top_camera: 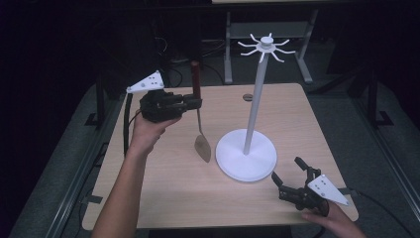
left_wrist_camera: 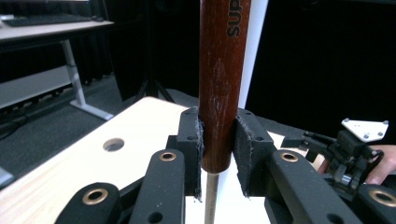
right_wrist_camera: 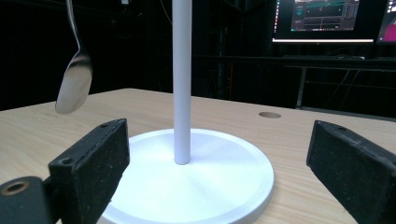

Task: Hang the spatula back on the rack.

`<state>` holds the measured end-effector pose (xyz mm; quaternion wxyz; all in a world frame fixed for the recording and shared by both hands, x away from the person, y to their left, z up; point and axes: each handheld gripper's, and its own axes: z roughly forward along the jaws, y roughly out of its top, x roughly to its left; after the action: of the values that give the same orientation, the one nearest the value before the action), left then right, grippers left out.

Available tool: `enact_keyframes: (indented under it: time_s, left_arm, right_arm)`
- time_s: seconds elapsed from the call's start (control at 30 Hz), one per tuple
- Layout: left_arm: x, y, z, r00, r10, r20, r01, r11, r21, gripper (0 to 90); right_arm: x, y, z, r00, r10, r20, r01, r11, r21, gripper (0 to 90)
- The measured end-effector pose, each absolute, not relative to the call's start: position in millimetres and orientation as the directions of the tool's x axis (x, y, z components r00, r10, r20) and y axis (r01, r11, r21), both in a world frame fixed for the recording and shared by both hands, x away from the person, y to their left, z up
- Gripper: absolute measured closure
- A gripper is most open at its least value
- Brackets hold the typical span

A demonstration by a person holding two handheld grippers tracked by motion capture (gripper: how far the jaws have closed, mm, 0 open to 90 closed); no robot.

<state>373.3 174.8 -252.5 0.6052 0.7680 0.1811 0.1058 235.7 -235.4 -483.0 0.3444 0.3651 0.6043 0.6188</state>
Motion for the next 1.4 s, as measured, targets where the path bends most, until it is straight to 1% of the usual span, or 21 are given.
enact_keyframes:
  time_s: [0.43, 0.7, 0.93, 1.4]
  left_arm:
    - [372, 141, -228, 0.944, 0.331, -0.010, 0.088, -0.221, 0.971, 73.4]
    - [372, 123, -216, 0.953, 0.301, 0.022, 0.055, -0.245, 0.968, 73.3]
    - [376, 108, -210, 0.958, 0.285, 0.026, 0.049, -0.254, 0.966, 73.3]
    - [385, 93, -214, 0.961, 0.277, 0.005, 0.069, -0.255, 0.965, 73.4]
  right_arm:
    - [236, -235, -483, -0.496, 0.867, 0.034, 0.014, -0.031, 0.999, 5.5]
    - [236, -235, -483, -0.496, 0.867, 0.034, 0.014, -0.031, 0.999, 5.5]
    - [236, -235, -483, -0.496, 0.867, 0.034, 0.014, -0.031, 0.999, 5.5]
    - [235, -235, -483, -0.496, 0.867, 0.038, 0.017, -0.034, 0.999, 5.5]
